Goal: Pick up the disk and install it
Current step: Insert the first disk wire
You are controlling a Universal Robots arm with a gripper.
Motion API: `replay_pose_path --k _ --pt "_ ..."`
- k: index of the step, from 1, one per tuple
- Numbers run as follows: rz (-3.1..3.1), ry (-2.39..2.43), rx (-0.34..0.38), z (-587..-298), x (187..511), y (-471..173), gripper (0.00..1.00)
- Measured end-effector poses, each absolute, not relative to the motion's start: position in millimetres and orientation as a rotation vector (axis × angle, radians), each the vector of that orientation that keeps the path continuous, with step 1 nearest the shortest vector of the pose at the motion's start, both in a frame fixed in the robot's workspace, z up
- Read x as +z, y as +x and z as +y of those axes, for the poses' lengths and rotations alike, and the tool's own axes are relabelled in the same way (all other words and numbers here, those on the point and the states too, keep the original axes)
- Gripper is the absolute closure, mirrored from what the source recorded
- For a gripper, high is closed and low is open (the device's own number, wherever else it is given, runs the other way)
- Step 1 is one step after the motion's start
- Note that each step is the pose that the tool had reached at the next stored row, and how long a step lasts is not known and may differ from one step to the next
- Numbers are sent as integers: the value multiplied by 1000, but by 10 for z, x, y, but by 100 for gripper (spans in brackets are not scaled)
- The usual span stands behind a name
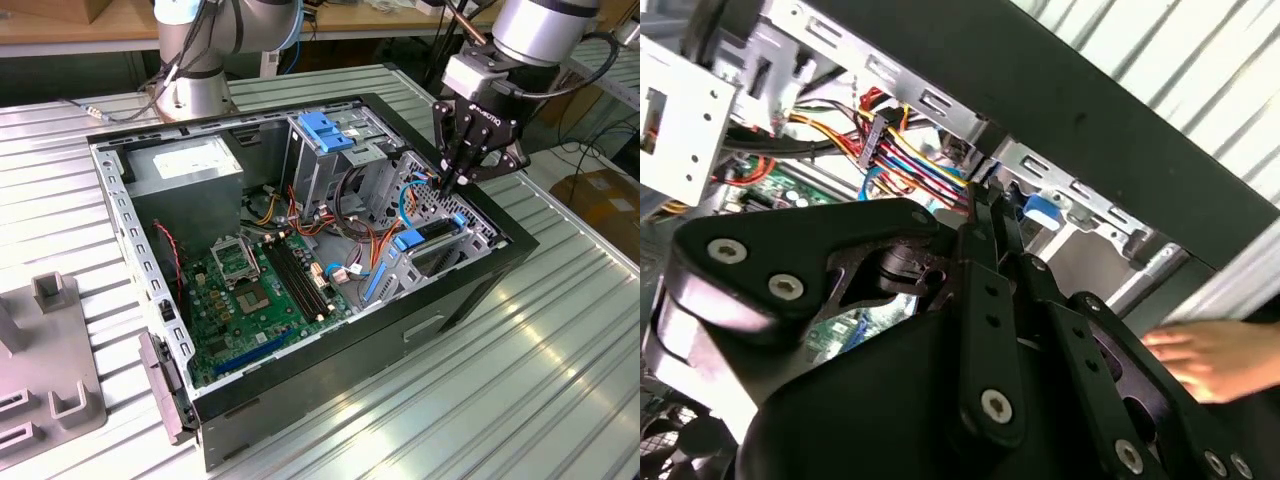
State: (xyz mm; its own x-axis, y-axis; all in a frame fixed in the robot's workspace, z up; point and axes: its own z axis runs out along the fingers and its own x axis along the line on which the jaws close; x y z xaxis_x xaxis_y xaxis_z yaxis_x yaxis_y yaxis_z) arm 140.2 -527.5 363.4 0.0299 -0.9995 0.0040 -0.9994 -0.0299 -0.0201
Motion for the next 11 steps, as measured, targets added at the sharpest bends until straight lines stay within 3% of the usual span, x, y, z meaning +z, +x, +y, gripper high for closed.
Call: replay_pose_path --k 11 --pt "2169 -2235 -37 -5464 3603 1304 84"
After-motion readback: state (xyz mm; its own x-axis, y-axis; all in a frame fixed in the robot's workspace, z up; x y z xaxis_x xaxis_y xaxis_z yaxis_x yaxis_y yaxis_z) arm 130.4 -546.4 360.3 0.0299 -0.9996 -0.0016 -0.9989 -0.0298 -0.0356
